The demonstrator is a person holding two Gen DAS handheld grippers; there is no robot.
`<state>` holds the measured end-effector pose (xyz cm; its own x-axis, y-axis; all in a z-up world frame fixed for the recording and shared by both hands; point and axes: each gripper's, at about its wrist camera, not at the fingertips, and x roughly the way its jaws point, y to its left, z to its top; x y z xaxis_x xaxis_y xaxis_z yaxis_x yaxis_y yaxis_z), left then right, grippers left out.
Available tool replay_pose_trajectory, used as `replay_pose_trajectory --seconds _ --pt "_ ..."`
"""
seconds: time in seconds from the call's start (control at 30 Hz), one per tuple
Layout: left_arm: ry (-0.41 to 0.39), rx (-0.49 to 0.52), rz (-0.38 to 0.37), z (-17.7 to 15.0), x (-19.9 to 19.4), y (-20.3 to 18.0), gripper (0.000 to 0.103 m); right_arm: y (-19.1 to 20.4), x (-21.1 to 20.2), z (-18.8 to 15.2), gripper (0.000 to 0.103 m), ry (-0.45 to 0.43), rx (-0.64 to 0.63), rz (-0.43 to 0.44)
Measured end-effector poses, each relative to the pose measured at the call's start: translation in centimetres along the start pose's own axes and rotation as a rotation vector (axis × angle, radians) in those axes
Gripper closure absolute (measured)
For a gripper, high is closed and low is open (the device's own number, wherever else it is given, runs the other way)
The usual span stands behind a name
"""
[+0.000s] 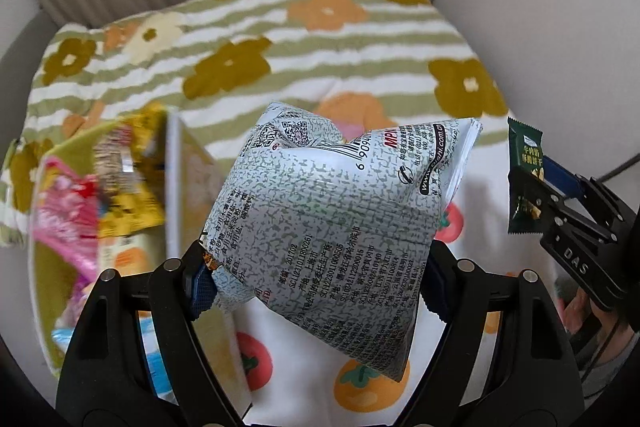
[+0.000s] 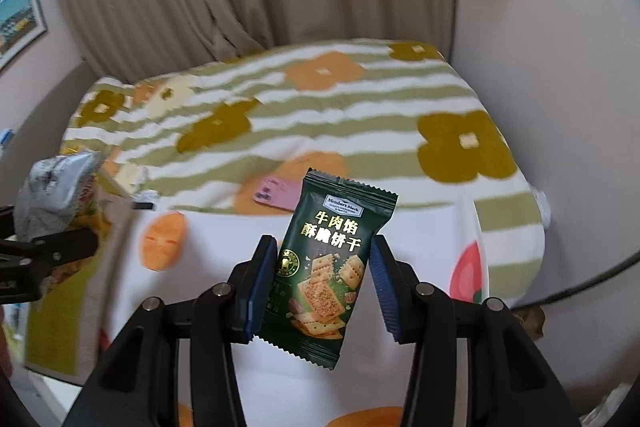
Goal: Organize snacks
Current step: 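Carry both snacks into the green box and open both grippers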
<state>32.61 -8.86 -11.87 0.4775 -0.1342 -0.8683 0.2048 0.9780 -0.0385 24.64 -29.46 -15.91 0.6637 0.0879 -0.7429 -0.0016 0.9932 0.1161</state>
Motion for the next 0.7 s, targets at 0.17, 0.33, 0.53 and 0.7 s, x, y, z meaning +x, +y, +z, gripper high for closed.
replay_pose_trajectory --seconds 0.17,0.33,0.53,0.7 --pt "-0.081 -0.039 0.010 -0.5 -4.8 3.8 0.025 4.1 -4.2 2.1 0.060 -0.066 -0.060 0.076" --pt "-0.131 -0.071 0.022 -1.5 -8.6 9.2 0.025 9.4 -7.0 3.2 0.060 -0.093 -0.094 0.166" --pt "-0.132 -0.105 0.072 -3.7 -11.1 17.0 0.025 17.8 -8.8 3.3 0.060 -0.107 -0.124 0.288" --pt "-0.075 -0.123 0.085 -6.3 -10.2 23.0 0.024 23.8 -8.2 2.8 0.060 -0.100 -0.141 0.346"
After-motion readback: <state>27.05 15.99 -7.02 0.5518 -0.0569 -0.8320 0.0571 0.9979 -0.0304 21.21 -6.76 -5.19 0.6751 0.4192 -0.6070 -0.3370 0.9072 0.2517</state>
